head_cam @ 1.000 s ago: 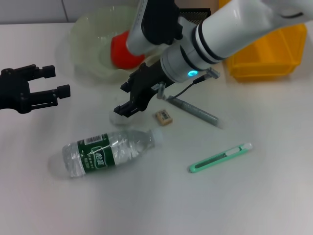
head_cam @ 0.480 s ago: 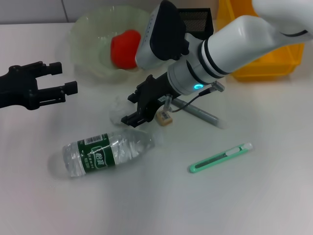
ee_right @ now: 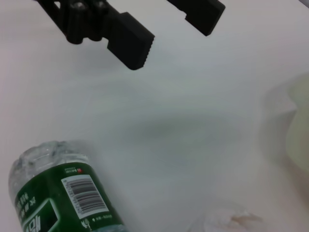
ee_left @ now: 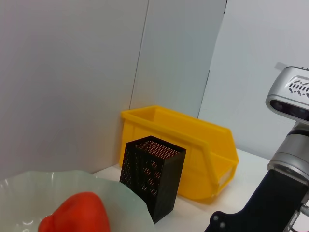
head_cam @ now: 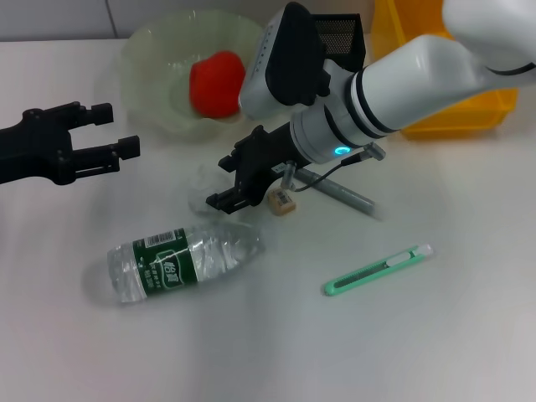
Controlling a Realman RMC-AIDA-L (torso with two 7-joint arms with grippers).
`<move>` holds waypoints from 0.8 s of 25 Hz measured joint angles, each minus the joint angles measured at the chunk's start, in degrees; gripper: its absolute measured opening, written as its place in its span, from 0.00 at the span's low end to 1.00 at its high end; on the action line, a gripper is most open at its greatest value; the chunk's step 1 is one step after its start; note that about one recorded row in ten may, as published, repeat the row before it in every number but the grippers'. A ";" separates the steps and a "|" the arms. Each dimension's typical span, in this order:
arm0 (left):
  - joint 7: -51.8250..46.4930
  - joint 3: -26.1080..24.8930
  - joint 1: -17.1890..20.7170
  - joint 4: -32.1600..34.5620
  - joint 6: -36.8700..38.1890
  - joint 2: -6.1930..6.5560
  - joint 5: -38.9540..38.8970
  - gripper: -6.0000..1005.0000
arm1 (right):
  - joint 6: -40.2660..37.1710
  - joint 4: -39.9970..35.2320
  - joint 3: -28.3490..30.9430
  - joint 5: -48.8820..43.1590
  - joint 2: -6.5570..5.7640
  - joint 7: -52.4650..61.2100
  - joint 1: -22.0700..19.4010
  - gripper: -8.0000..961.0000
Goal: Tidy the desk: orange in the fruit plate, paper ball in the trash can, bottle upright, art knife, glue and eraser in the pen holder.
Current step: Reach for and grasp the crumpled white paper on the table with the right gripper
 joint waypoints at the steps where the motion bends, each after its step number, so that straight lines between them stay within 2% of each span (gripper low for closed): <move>1: 0.10 0.00 -0.08 0.00 -0.03 -0.09 0.00 0.78 | 0.04 -0.01 -0.02 0.21 0.00 -0.36 -0.07 0.66; 7: 0.30 0.00 -0.68 0.00 -0.27 -0.41 0.00 0.78 | 1.46 0.39 -3.04 5.59 0.00 -3.33 -0.69 0.66; 12: 0.31 0.00 -1.23 0.00 -0.79 -0.76 0.00 0.78 | 1.85 0.63 -3.84 6.18 0.00 -3.65 -1.13 0.66; 20: 0.39 0.01 -1.37 0.00 -1.08 -0.96 0.00 0.78 | 2.81 0.19 -3.50 6.21 0.00 -3.55 -2.09 0.57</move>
